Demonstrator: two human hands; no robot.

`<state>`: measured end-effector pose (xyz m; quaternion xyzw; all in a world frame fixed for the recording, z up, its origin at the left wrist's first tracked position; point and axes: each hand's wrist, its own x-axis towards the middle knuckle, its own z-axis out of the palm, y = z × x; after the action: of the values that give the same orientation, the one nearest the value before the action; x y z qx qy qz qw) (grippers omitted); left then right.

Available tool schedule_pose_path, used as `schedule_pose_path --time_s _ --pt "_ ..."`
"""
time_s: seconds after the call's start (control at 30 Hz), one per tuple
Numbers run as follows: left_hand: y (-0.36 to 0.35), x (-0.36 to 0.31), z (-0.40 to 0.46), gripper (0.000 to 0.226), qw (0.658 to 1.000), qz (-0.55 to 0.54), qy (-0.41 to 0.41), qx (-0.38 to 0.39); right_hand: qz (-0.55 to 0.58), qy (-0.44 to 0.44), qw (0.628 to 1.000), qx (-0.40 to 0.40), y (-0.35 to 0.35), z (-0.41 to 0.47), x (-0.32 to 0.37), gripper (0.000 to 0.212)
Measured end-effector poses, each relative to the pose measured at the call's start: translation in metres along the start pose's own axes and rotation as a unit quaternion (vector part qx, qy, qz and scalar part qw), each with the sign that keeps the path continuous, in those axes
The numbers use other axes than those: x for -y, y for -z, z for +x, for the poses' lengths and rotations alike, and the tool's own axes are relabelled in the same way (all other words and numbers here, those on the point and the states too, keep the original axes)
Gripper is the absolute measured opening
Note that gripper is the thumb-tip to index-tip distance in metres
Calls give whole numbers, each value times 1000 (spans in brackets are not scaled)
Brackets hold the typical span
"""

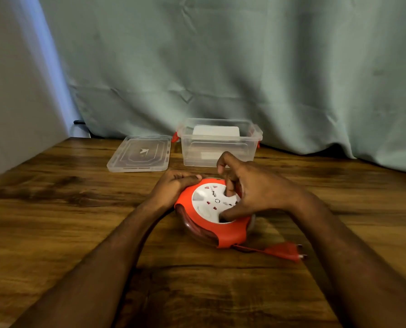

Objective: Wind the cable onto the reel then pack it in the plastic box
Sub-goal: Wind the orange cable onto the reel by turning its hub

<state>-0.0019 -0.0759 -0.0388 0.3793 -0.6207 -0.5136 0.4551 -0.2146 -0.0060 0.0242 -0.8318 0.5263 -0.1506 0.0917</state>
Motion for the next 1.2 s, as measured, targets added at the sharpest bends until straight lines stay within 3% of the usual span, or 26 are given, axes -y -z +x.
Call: schedule_pose_path --time_s 0.1,0.27,0.6,0.7,0.8,0.87,1.03,1.2 --pt "-1 2 1 18 1000 6 -1 -9 -81 -46 996 -12 -5 4 12 65" --pt "2 5 4 19 999 39 -11 -29 -72 -85 993 -21 -15 10 32 43" --pt "4 4 1 18 998 65 -6 -22 -1 -153 988 -22 -20 12 41 44" --pt "6 5 0 25 991 133 -10 -11 49 -158 985 -46 -14 10 28 38" --pt "4 1 -7 29 973 225 -31 39 47 -177 965 -190 -10 13 5 38" --pt "0 -4 -14 26 959 266 -51 83 40 -186 950 -246 -9 13 -6 34" --pt "-14 -11 -34 33 921 334 -98 176 27 -181 950 -253 -17 19 -26 30" --pt "-22 -16 -43 30 920 321 -110 196 42 -173 947 -267 -24 22 -32 26"
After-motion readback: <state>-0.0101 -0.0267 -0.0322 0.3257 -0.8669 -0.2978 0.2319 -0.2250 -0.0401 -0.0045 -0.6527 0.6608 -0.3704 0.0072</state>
